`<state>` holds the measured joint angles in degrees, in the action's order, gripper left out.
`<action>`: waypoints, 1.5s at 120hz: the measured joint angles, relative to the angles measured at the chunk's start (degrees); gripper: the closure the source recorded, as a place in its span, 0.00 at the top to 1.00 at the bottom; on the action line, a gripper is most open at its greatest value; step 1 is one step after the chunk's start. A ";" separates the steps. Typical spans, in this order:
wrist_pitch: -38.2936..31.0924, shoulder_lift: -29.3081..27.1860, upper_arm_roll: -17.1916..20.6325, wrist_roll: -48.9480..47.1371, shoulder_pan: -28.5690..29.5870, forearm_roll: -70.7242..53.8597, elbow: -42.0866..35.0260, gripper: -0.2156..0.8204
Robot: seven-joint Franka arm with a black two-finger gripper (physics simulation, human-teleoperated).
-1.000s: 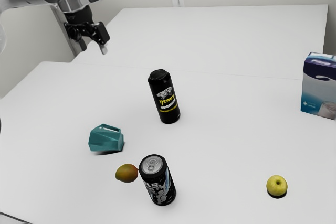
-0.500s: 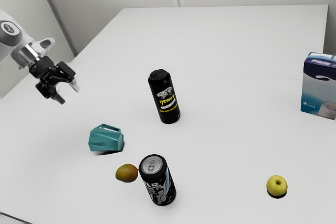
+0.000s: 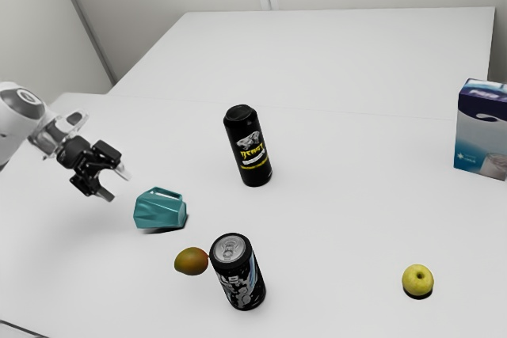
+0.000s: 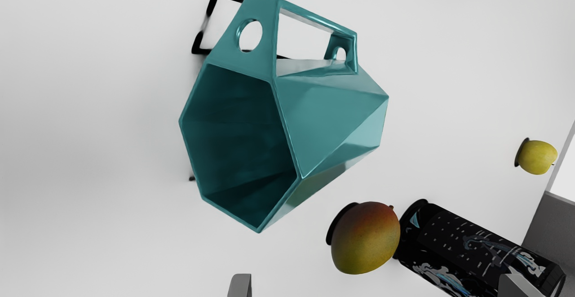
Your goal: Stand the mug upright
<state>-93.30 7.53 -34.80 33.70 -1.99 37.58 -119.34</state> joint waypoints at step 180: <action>-0.82 2.59 5.47 13.36 -0.38 14.57 -2.58 0.06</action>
<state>-94.13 10.12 -29.34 47.06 -2.37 52.14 -121.93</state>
